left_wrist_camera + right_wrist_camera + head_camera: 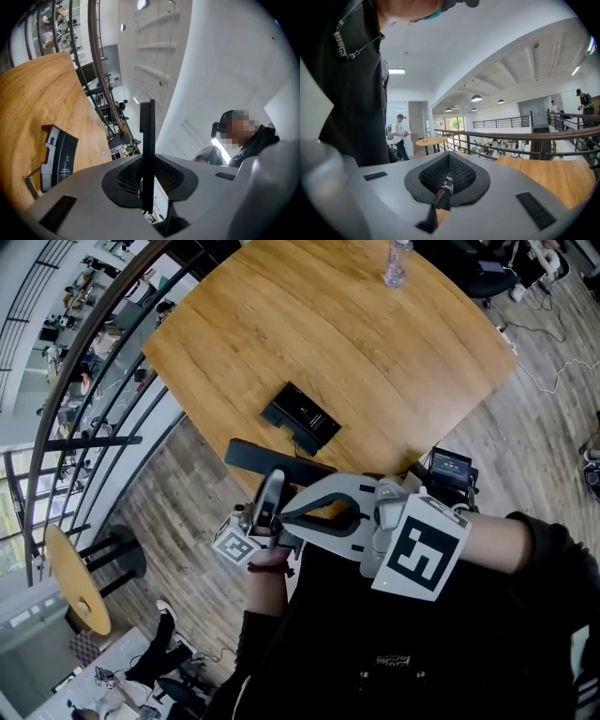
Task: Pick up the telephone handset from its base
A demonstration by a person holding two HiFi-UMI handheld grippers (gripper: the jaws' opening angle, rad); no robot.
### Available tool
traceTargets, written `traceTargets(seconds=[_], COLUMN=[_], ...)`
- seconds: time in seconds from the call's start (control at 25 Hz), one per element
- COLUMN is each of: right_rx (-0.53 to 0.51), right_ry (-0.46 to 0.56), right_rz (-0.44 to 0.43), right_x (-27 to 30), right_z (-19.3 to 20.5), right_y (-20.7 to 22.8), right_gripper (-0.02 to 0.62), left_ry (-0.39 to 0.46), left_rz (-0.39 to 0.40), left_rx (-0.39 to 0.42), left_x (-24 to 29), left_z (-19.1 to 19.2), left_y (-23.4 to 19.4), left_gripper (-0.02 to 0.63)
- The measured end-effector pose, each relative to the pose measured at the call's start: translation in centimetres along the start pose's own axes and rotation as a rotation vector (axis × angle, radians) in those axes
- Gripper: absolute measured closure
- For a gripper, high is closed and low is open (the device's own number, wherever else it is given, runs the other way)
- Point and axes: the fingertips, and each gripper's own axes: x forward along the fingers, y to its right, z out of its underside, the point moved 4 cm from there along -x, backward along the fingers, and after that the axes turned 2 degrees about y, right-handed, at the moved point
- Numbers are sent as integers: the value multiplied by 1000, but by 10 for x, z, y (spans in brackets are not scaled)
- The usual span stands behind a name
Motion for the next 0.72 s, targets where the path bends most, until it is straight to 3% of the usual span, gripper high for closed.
traceTargets(seconds=[0.36, 0.72], right_rx=[-41, -32], right_ry=[-9, -25], right_rz=[-17, -4], right_x=[4, 4], right_z=[1, 6], right_y=[-8, -10], right_gripper=[578, 578], left_ry=[-79, -154], left_rz=[-190, -273], left_rx=[8, -64], left_x=[-13, -19], left_z=[9, 22], left_y=[-41, -86], left_gripper=[526, 526])
